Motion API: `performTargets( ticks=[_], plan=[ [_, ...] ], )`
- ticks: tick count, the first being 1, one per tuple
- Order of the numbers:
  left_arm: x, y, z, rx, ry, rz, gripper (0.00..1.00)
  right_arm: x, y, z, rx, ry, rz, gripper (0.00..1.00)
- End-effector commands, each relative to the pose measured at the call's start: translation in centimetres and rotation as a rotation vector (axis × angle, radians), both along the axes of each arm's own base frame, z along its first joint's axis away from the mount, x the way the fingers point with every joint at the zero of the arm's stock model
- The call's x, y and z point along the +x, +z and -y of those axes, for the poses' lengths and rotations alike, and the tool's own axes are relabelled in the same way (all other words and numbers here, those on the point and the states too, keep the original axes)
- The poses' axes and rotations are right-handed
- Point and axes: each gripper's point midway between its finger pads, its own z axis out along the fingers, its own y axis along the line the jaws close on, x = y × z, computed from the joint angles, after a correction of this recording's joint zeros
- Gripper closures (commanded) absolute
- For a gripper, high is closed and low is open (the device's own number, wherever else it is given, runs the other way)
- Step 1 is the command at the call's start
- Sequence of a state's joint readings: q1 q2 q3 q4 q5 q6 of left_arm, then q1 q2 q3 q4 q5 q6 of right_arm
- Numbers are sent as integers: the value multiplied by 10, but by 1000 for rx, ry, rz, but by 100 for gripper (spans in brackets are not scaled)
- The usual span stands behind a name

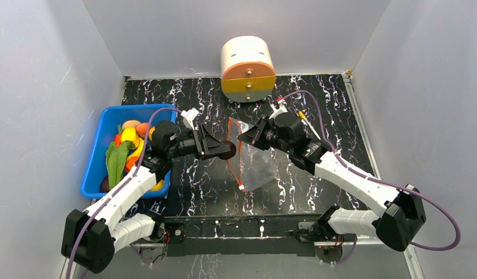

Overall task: Place the food in the zip-top bag and seal the zipper
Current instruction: Place the fake fruit in the zipper food storage bag.

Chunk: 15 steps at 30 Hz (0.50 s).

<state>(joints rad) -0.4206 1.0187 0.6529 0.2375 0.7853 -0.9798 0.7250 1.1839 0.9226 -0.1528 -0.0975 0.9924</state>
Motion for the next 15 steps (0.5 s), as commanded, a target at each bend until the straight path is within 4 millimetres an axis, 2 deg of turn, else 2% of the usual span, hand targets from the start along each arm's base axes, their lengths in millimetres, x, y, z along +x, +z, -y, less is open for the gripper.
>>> performTargets(
  ticks=[1,4,7,11,15],
  plan=[
    [4,-22,3,67,4,1,65,-8,64,-13,103,81,150,100],
    [5,-33,2,148,19,-2,65,-20,65,-17,83,139,159,100],
    [6,-33,4,171,27,3,65,-31,58,-19,62,162,154,100],
    [5,-36,6,196,44,-27,65,-35,53,-19,74,163,138,100],
    [12,-49,-13,385,143,-7,66,-35,59,-21,107,152,140,100]
  ],
)
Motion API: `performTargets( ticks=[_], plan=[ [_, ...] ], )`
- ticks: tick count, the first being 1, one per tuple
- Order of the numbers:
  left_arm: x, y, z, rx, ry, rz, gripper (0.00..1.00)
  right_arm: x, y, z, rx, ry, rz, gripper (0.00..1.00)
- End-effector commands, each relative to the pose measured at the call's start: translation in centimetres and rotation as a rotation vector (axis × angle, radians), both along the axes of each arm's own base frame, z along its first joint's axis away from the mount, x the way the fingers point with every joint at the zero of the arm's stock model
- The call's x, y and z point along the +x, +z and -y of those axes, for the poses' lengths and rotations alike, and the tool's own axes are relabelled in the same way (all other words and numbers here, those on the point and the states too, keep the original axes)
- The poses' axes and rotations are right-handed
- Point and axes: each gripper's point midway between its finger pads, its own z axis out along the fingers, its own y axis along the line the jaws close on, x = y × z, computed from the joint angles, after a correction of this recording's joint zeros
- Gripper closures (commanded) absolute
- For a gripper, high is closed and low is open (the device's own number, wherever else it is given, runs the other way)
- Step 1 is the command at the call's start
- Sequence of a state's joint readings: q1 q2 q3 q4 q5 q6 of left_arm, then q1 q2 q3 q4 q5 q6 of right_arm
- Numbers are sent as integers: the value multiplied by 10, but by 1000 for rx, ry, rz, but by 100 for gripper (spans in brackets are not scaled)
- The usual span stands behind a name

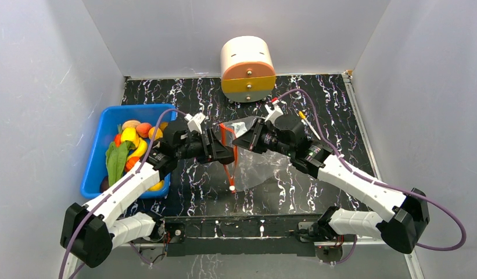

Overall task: Place the food in the zip-top bag and seal the zipper
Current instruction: Place the fake fruit in the zipper food storage bag.

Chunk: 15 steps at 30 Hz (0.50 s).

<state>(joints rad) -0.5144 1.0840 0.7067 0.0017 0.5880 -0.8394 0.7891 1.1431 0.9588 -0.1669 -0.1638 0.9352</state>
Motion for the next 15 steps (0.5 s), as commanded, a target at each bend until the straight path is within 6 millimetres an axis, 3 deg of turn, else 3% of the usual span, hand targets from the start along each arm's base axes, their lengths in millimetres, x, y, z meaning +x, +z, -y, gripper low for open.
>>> performTargets(
  ticks=[1,6,11,15],
  plan=[
    [12,1,-21,184,102,61,66,-3,32,-4,94,8,58,100],
    [16,20,-25,186,139,108,69,-6,20,-5,98,-19,5,100],
    [-2,48,-6,34,50,96,69,-3,9,-8,139,-46,-35,100],
    [-19,59,-1,-71,23,49,70,4,13,-6,145,-79,-10,100]
  ],
)
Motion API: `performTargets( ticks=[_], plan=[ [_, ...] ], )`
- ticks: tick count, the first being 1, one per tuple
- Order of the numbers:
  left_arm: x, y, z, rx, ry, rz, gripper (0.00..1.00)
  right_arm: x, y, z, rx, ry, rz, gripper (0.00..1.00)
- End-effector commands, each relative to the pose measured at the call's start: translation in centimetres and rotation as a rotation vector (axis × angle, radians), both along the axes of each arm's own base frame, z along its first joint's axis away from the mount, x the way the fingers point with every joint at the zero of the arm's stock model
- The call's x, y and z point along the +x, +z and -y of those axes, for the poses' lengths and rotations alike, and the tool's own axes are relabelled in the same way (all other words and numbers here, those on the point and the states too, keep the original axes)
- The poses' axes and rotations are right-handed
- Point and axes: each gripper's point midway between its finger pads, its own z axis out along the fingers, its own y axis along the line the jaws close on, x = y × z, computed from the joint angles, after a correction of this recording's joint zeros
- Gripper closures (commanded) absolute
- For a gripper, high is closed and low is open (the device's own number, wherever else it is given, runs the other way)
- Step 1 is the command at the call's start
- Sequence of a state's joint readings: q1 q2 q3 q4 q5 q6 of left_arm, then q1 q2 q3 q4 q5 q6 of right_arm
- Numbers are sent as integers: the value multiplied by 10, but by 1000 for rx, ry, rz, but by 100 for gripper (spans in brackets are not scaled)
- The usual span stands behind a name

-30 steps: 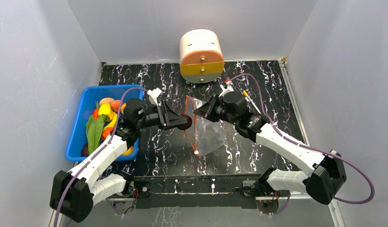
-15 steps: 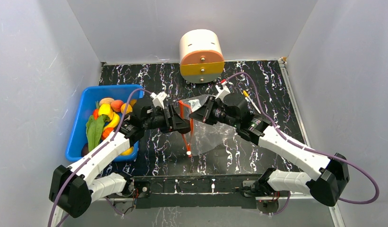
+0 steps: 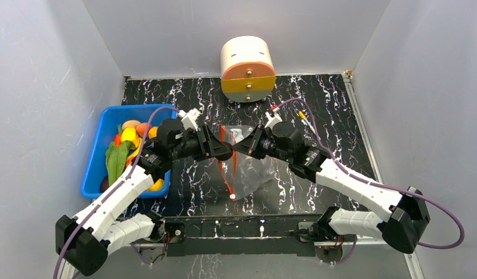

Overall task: Place the food in the zip-top bag and seal the zipper
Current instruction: Place the fake fruit in the zipper food storage bag.

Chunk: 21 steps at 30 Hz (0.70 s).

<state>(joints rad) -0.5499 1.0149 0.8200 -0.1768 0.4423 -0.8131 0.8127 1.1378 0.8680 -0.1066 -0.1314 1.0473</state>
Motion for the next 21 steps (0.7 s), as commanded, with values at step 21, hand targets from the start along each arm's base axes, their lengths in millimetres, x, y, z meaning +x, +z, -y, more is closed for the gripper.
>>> performTargets(
  ticks=[21],
  plan=[
    [-18,-6,13,-134,-34,-58,56,-5,63,-2,206,-6,103,100]
  ],
)
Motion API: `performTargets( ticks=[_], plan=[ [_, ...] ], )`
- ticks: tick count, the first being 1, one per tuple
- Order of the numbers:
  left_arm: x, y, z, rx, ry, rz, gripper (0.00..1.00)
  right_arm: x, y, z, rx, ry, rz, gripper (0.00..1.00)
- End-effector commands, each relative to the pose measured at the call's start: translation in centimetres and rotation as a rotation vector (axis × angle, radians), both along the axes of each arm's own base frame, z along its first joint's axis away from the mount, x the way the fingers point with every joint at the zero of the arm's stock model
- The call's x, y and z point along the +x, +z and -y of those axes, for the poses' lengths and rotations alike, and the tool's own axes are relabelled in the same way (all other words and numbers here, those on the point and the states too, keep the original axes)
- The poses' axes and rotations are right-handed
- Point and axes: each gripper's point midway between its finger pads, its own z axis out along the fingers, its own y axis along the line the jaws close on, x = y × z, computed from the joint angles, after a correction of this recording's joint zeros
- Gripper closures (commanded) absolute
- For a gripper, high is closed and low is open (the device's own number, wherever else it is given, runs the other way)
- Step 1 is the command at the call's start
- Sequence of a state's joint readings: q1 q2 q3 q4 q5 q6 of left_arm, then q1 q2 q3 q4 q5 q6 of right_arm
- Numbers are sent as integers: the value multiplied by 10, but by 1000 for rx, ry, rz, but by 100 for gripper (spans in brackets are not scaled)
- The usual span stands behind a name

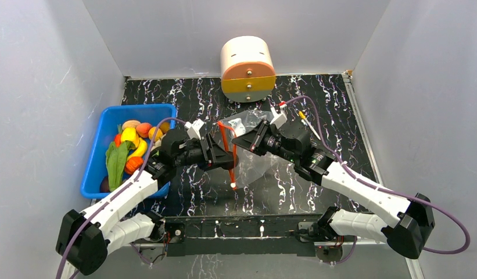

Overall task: Place the food in the zip-top bag and seal the zipper
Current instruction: Place the fake fruit in the zipper food storage bag.

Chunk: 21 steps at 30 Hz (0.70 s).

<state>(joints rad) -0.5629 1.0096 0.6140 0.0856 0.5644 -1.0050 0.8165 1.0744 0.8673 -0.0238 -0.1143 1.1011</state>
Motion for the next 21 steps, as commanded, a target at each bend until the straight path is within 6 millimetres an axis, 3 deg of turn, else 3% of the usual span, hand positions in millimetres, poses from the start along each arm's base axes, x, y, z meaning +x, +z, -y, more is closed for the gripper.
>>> performTargets(
  ticks=[1,9,15,21],
  plan=[
    [4,25,-3,20,16,85,53,-4,19,-4,72,19,45,100],
    [-7,38,-3,-37,3,66,31,-1,0,-3,52,-6,-1,100],
    [-7,28,-10,3,39,55,26,0,-10,-4,59,-15,-35,100],
    [-6,27,-16,61,44,75,23,-1,-7,-3,74,-16,-30,100]
  ],
)
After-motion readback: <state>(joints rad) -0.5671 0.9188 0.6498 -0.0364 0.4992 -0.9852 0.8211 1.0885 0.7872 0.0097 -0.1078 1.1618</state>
